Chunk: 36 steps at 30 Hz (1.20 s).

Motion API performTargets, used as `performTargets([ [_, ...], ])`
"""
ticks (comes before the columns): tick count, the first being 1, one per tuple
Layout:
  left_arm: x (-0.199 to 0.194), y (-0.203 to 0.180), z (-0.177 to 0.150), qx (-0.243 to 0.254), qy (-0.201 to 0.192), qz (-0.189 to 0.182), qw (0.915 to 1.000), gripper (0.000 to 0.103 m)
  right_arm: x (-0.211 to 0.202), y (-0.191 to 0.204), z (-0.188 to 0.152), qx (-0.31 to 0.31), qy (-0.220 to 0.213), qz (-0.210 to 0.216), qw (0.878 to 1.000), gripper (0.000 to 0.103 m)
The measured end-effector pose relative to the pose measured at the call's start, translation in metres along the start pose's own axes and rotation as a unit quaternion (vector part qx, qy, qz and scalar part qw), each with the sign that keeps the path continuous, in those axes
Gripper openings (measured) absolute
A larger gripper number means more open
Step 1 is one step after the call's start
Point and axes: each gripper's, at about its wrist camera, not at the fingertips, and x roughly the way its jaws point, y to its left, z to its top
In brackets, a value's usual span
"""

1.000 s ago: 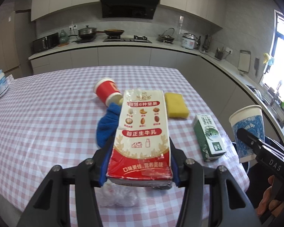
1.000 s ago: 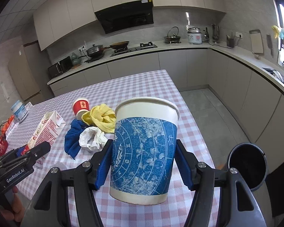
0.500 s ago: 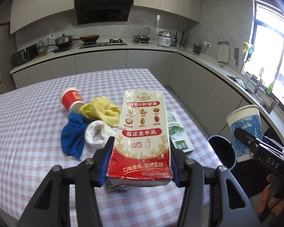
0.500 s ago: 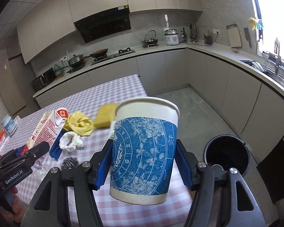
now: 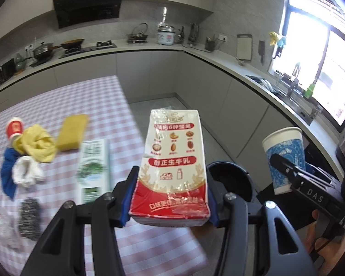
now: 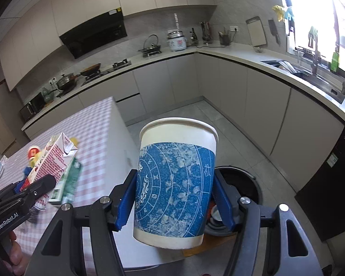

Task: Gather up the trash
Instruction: 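Carry both items to the black bucket and open both grippers to drop them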

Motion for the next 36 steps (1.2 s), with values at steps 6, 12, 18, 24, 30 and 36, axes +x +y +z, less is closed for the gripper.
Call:
performTargets([
  [6, 0.058, -0.066, -0.004, 0.012, 0.037, -0.028, 0.9988, 0.053, 0.041, -0.076, -0.004, 0.019, 0.033, -0.015, 0.999, 0.065],
  [12, 0.120, -0.104, -0.025, 0.018, 0.084, -0.025, 0.9960, 0.053, 0.102, -0.131, -0.023, 0.025, 0.084, -0.019, 0.996, 0.065],
  [18, 0.175, -0.118, -0.051, 0.020, 0.128, -0.009, 0.9916, 0.053, 0.158, -0.158, -0.042, 0.023, 0.123, -0.009, 0.992, 0.065],
  [24, 0.209, -0.127, -0.060, 0.018, 0.155, -0.005, 0.9877, 0.056, 0.194, -0.176, -0.060, 0.023, 0.139, -0.004, 0.990, 0.068],
  [30, 0.233, -0.140, -0.053, 0.014, 0.170, 0.002, 0.9853, 0.075, 0.203, -0.183, -0.063, 0.027, 0.136, -0.026, 0.990, 0.072],
  [36, 0.184, -0.143, -0.030, 0.015, 0.140, 0.015, 0.9900, 0.075, 0.166, -0.180, -0.050, 0.048, 0.124, -0.019, 0.991, 0.072],
])
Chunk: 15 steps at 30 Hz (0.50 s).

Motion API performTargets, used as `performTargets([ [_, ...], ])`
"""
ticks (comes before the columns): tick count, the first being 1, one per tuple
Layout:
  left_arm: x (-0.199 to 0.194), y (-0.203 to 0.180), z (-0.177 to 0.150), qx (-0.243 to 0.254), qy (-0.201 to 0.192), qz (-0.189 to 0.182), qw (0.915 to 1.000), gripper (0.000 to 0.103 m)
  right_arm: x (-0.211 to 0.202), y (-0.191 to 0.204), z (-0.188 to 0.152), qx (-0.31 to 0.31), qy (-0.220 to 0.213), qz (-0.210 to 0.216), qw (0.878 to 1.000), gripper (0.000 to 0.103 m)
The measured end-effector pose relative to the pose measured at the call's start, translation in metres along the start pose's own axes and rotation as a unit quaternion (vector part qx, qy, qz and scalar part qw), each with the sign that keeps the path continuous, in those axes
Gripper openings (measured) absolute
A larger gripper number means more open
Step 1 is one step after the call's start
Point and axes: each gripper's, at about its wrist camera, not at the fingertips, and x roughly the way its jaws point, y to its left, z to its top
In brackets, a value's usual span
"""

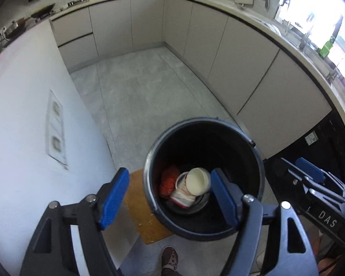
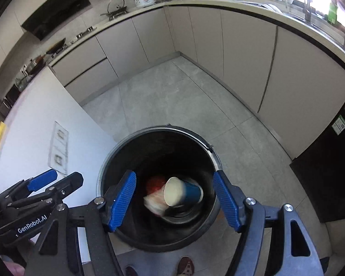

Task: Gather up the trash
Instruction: 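Carry both items to the black bucket and open both grippers to drop them, then move both tools back over the table toward the steel scrubber and green carton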

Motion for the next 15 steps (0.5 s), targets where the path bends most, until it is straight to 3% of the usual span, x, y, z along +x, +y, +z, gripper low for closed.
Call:
performTargets([
  [8, -0.084, 0.015, 0.005, -0.010, -0.044, 0.030, 0.9985, 0.075, -0.064, 0.044, 0.011, -0.012, -0.031, 0.012, 0.999, 0.087],
  [15, -0.140, 0.055, -0.005, -0.025, -0.066, 0.024, 0.9972, 0.075, -0.114, 0.103, 0.005, -0.046, -0.075, -0.012, 0.996, 0.099],
])
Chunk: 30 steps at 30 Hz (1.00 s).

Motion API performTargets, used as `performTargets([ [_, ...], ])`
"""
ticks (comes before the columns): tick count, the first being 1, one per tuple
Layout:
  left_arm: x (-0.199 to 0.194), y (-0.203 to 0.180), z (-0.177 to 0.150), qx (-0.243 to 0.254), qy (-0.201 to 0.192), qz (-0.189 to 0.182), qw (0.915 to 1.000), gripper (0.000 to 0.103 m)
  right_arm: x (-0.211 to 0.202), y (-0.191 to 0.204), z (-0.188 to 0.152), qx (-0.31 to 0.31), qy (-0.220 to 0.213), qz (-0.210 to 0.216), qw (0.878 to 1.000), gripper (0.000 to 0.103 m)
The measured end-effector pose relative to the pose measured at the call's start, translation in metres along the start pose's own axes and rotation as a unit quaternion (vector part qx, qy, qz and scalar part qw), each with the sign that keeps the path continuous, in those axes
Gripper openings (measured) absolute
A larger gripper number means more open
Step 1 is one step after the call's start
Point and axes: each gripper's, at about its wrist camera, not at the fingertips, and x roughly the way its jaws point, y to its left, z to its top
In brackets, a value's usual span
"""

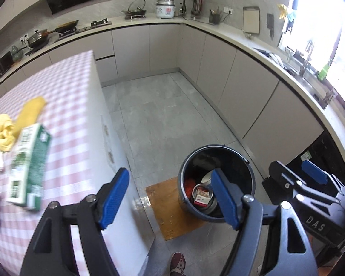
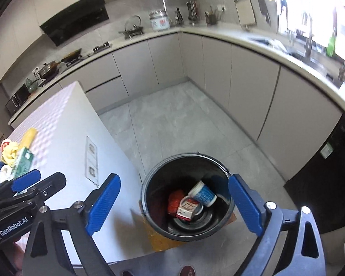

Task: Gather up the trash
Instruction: 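Move both tools back over the table toward the steel scrubber and green carton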

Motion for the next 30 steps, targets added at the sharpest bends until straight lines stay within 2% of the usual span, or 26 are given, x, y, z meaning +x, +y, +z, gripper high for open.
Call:
performTargets([
  [4, -0.024, 0.036, -0.003, -0.007, -0.017, 0.003, 0.9998, 0.075, -0.024, 0.036, 0.000, -0.013, -0.001, 0.040, 0.999, 0.100],
  [11, -0.061, 0.107, -0.015, -0.014, -0.050, 0.050, 0.9974, 0.077, -0.052, 0.101, -0.008, 0.006, -0.027, 0.103, 0.994, 0.100],
  [15, -0.073, 0.155, -0.027, -0.029, -0.055, 0.088, 0.9941, 0.078, -0.056, 0.146, -0.013, -0.009, -0.028, 0.117, 0.993, 0.100],
  [18, -0.075, 0.187, -0.037, -0.045, -0.051, 0.111, 0.9915, 0.078, -0.055, 0.183, -0.017, -0.044, -0.021, 0.116, 0.992, 0.100],
  [24, -0.079, 0.241, -0.058, -0.073, -0.047, 0.136, 0.9869, 0.078, -0.054, 0.241, -0.027, -0.092, -0.022, 0.128, 0.987, 0.100],
  [30, -0.076, 0.268, -0.072, -0.086, -0.038, 0.142, 0.9854, 0.078, -0.042, 0.279, -0.035, -0.115, -0.003, 0.142, 0.983, 0.100],
])
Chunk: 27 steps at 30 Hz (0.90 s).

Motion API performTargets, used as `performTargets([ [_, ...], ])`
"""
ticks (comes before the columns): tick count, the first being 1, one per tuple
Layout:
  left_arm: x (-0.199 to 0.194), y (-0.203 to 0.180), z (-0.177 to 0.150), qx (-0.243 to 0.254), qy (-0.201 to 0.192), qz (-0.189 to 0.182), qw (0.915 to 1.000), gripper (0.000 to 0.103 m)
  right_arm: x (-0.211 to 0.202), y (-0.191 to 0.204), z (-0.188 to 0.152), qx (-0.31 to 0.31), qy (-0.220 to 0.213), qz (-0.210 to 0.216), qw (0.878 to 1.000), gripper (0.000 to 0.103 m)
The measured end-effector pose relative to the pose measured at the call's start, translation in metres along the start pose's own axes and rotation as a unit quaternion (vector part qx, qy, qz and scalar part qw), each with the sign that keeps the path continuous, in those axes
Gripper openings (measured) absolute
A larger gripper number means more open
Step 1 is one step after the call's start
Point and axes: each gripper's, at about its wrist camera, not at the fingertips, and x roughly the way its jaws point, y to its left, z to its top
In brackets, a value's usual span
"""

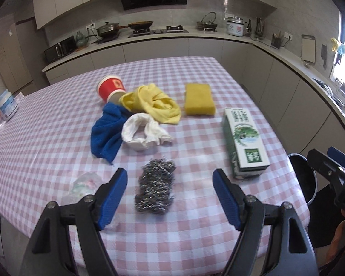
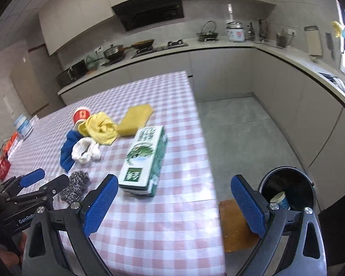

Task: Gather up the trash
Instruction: 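Move both tools back over the table toward the steel scrubber and green carton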

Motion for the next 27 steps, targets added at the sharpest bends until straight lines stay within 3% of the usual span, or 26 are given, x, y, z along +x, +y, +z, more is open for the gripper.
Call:
performTargets([
  [7, 0.011, 0.016, -0.012, -0.002, 0.015, -0.002, 0.9999, 0.078, 0.022, 0.019, -0.003, 0.000, 0.015, 0.018, 1.000, 0.100],
  [27, 0.060, 0.029, -0.017, -0.001, 0.051, 0.000, 0.9987, 0.077, 0.086, 0.061, 0.014, -0.038, 0.034, -0.019, 0.999, 0.100],
])
